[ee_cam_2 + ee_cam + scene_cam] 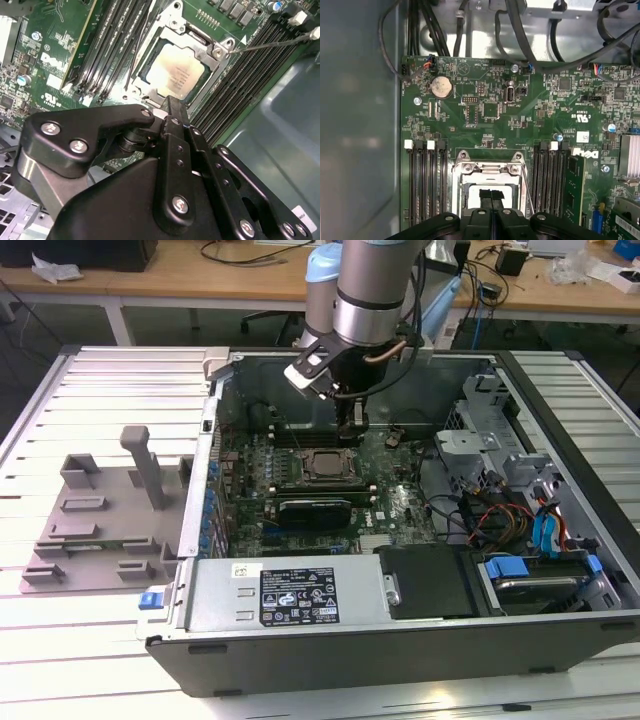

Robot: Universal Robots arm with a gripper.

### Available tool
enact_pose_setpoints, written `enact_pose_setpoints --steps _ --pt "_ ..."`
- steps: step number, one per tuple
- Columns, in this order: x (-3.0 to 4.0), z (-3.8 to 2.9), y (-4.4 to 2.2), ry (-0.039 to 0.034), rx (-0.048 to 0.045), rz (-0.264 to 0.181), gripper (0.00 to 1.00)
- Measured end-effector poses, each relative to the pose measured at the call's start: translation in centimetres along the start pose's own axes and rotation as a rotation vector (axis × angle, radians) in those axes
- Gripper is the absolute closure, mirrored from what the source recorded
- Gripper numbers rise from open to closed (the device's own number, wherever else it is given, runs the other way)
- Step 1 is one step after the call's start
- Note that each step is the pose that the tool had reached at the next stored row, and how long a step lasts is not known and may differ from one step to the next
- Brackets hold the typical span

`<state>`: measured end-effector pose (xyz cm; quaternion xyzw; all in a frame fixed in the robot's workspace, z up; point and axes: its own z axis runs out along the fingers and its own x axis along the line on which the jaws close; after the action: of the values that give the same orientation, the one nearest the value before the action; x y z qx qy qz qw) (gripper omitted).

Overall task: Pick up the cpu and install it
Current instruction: 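Close the cpu cover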

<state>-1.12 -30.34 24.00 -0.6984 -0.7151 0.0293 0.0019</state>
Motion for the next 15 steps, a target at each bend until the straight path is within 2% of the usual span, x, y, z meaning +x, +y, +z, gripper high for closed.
enact_pose_setpoints --steps 8,11,15 --pt "0.05 0.88 -0.7 0.0001 0.0 0.0 0.89" --pt "0.1 1.62 -1.68 0.0 0.0001 0.0 0.89" --pt "0.13 2.18 -2.15 0.0 0.0 0.0 0.89"
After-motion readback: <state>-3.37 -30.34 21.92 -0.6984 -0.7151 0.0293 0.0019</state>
